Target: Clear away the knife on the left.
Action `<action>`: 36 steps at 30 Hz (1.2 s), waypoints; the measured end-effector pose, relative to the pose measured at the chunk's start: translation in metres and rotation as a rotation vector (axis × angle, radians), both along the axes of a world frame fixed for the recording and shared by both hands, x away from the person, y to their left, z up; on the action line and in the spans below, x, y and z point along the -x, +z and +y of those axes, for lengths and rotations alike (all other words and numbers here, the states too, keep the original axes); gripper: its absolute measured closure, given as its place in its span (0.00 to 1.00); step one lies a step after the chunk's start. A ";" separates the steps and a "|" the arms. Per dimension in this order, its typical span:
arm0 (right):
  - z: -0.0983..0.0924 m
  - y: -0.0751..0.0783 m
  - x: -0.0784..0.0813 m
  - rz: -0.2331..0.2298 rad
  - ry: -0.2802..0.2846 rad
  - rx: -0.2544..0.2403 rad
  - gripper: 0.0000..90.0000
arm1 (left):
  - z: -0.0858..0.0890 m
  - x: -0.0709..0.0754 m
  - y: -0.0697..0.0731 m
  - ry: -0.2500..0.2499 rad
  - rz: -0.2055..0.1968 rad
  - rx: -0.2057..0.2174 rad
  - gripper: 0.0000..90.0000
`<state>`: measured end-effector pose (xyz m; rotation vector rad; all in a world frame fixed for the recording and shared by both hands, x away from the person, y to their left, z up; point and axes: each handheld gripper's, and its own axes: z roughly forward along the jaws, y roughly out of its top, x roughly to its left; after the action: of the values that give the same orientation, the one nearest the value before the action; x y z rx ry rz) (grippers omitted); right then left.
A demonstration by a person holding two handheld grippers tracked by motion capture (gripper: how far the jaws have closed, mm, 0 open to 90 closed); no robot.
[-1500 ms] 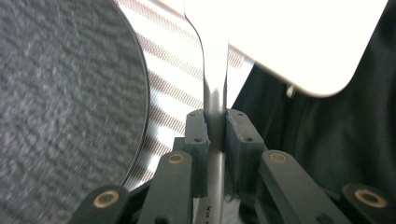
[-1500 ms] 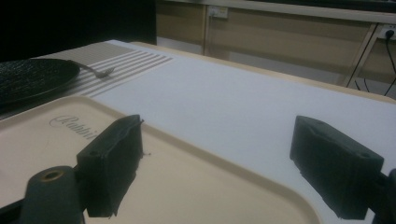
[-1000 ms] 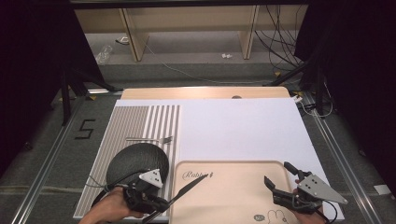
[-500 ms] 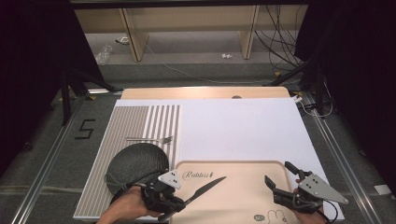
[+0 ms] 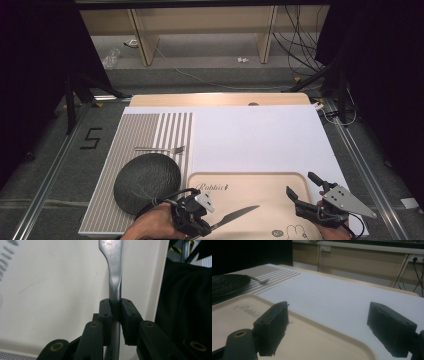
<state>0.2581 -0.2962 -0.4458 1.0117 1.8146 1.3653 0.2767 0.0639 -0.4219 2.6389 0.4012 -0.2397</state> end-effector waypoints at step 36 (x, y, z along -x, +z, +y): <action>0.003 -0.001 0.000 -0.001 0.015 0.012 0.20 | -0.039 0.007 -0.031 -0.047 -0.016 -0.197 0.88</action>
<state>0.2578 -0.2935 -0.4465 0.9925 1.8310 1.3628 0.2699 0.0251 -0.4532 2.8441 0.3749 -0.2024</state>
